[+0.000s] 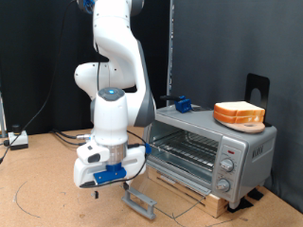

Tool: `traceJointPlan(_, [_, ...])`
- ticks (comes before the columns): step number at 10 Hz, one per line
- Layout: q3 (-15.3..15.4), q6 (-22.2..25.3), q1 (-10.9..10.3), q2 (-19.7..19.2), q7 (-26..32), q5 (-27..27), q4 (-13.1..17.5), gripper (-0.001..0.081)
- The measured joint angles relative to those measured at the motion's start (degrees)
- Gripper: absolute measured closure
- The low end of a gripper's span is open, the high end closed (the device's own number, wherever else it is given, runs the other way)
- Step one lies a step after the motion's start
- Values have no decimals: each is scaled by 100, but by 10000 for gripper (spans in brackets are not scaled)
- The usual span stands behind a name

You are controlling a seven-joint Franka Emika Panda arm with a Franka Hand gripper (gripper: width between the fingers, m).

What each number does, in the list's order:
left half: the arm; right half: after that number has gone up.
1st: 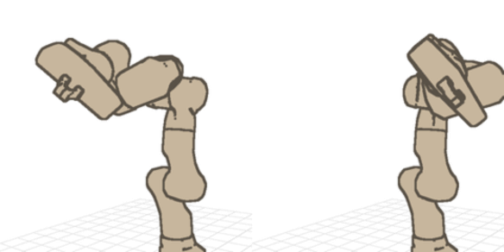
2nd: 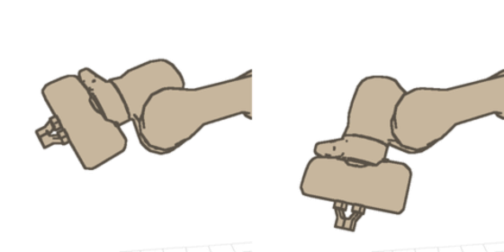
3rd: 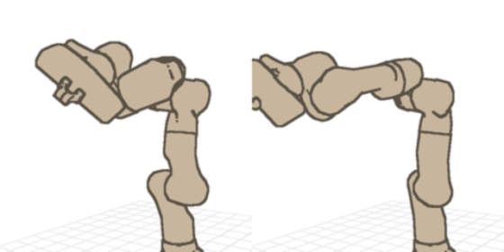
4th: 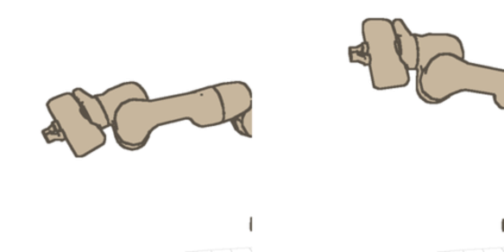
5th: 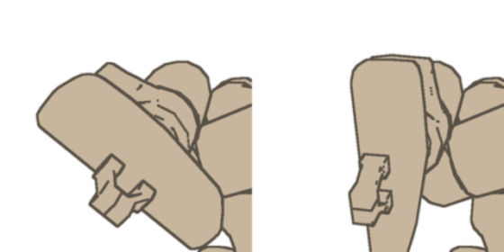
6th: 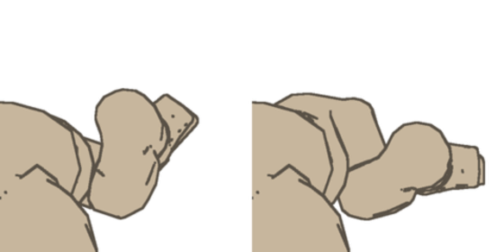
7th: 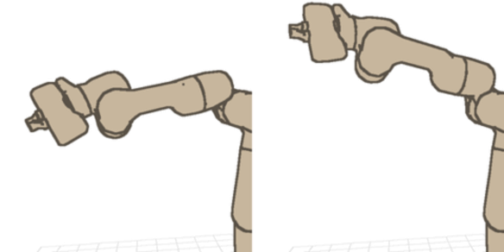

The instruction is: Make a piece of toast with the oven

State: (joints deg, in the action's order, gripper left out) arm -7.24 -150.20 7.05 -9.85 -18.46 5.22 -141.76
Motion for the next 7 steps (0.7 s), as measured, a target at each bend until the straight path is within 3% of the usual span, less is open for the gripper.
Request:
traceJointPlan(1, [26,315,58,208,297,140,9,-1])
traceJointPlan(2, [26,285,56,206,197,94,-2,-1])
traceJointPlan(3, [68,328,68,219,496,454,-3,-1])
traceJointPlan(4, [105,679,91,308,1131,1099,37,-1])
traceJointPlan(5, [110,1320,151,468,1682,1636,138,-1])
traceJointPlan(7, [87,2344,240,806,2064,2056,334,-1])
